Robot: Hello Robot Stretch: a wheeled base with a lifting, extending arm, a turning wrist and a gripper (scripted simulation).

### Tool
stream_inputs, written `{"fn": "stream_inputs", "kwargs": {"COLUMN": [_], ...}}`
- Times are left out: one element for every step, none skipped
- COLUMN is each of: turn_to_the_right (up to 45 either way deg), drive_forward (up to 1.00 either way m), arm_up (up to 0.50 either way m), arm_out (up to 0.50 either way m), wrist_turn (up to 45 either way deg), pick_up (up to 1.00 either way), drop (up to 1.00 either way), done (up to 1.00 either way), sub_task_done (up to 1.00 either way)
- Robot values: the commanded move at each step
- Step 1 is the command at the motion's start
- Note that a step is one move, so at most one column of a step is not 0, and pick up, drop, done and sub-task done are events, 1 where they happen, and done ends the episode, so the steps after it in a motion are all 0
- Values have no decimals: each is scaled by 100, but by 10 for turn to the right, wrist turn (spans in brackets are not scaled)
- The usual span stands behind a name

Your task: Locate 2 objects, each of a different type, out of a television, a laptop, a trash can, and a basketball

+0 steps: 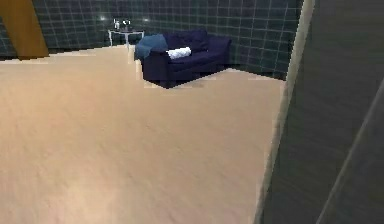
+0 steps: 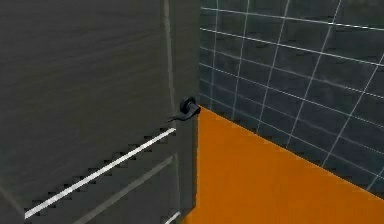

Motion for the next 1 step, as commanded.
{"fn": "stream_inputs", "kwargs": {"turn_to_the_right": [-90], "drive_forward": [0], "arm_up": [0], "arm_out": [0], "wrist_turn": [0], "pick_up": [0], "drop": [0], "done": [0], "sub_task_done": [0]}}
